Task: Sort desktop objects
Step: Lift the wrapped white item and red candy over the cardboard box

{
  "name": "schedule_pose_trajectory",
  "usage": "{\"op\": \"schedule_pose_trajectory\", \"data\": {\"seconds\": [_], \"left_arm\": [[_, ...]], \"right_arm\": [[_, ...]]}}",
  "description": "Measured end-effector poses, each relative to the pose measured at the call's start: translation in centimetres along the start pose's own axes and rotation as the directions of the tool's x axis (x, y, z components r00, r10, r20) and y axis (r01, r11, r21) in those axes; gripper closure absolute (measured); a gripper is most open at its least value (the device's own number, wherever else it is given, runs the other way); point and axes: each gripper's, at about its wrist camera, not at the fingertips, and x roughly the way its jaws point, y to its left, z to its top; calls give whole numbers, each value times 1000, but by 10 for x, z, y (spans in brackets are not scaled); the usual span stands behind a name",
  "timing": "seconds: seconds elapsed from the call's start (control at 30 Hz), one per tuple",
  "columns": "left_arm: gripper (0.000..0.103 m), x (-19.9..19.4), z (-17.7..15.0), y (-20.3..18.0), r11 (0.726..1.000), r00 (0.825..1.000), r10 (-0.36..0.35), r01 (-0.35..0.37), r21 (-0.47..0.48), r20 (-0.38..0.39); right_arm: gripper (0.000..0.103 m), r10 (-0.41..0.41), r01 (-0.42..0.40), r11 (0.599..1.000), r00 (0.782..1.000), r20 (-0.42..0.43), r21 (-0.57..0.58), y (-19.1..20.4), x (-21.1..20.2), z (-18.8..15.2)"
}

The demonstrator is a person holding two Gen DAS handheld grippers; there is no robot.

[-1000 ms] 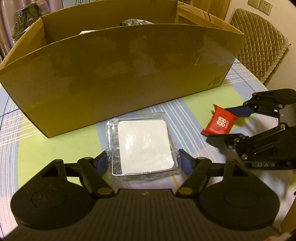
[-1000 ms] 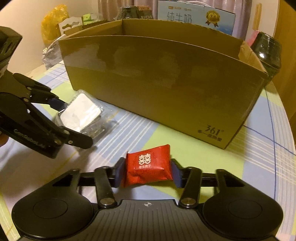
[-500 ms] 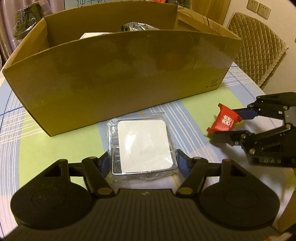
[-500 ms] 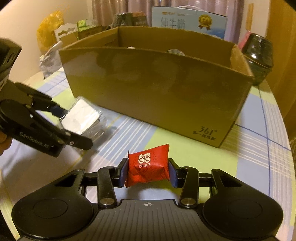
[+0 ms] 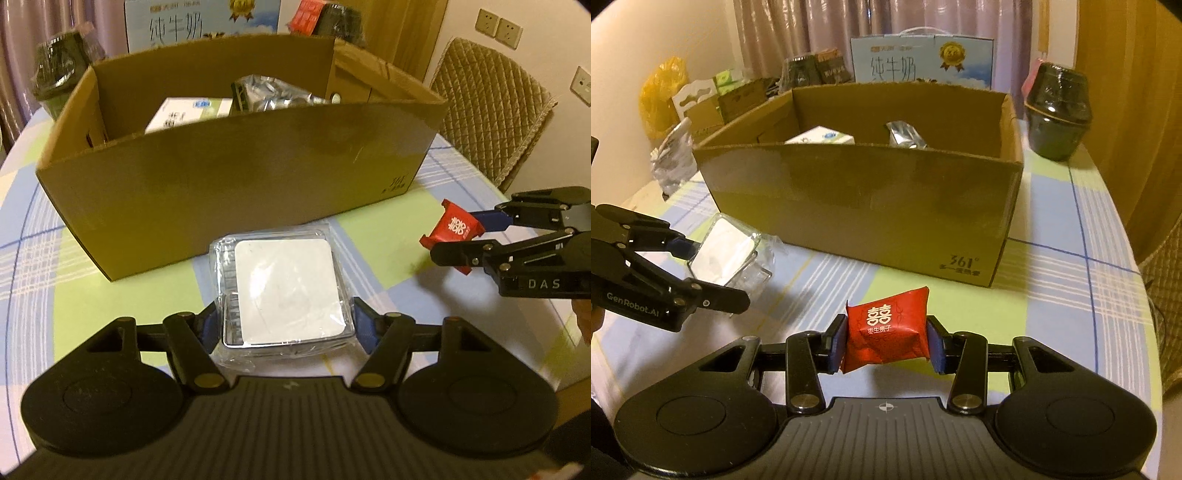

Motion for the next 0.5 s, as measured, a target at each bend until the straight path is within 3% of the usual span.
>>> {"op": "schedule_pose_trajectory", "data": {"seconds": [0.5], "left_arm": [[38,-44,5,-11,1000,997,6,-6,0,81]], "right_arm": [[62,-40,40,999,998,58,6,14,-47,12]]}}
